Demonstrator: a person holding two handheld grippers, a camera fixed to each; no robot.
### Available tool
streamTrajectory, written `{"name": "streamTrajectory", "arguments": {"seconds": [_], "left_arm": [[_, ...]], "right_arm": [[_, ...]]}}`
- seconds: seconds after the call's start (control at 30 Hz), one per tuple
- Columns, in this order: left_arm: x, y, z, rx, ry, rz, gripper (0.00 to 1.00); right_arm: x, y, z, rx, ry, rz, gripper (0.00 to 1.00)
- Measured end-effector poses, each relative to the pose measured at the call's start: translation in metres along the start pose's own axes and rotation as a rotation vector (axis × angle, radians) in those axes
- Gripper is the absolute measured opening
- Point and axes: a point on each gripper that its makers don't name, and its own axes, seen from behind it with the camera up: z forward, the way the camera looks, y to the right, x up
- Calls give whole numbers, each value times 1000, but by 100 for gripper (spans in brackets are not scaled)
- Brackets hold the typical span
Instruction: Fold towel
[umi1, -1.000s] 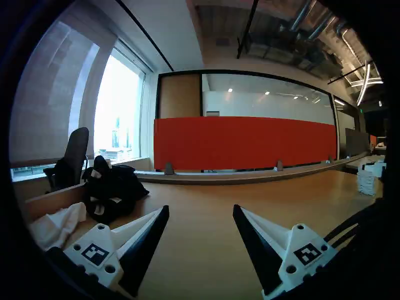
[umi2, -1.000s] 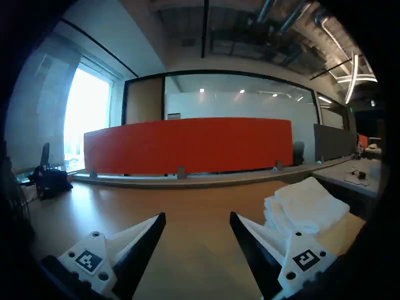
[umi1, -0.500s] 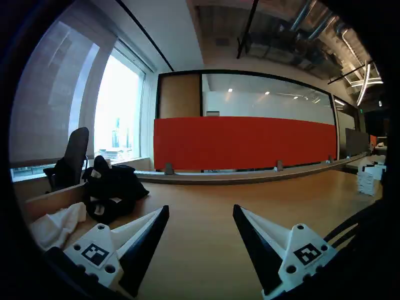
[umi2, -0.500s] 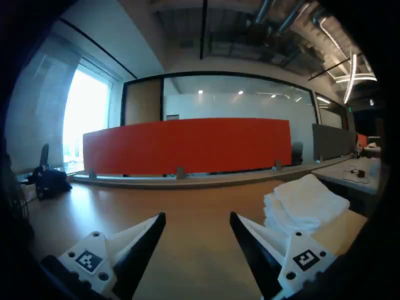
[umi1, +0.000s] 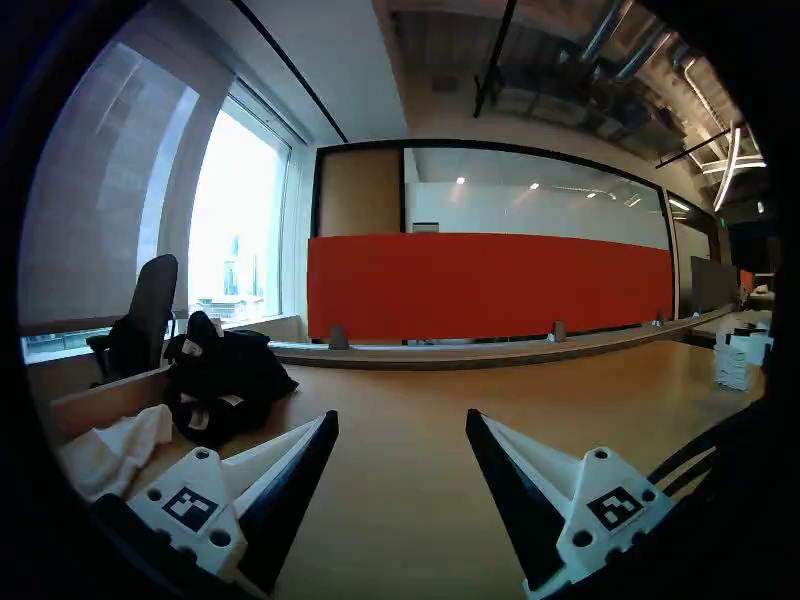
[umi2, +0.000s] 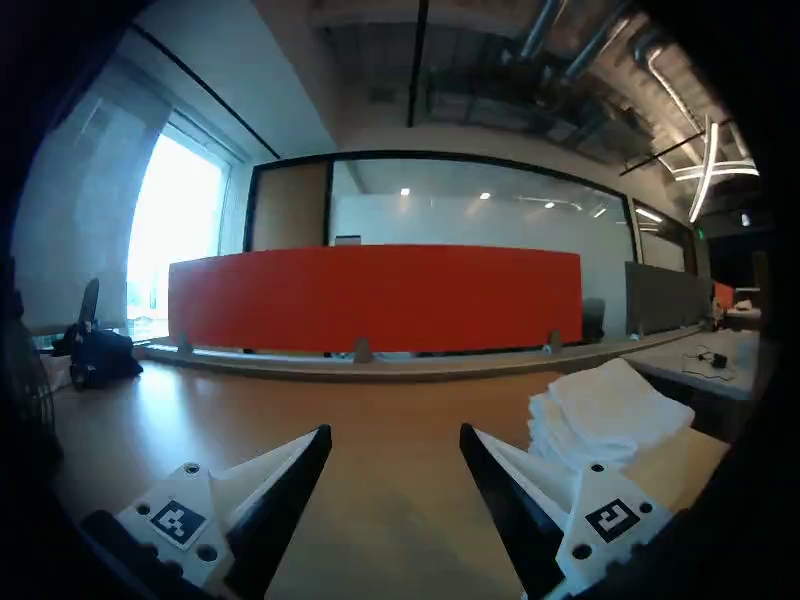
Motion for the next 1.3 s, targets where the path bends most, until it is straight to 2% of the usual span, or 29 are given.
{"name": "streamTrajectory", "arguments": {"seconds": [1.3], "left_arm": [[-1,0,0,0,0,0,94]], "right_arm": [[2,-1,-1,1,3,-5,100]]}}
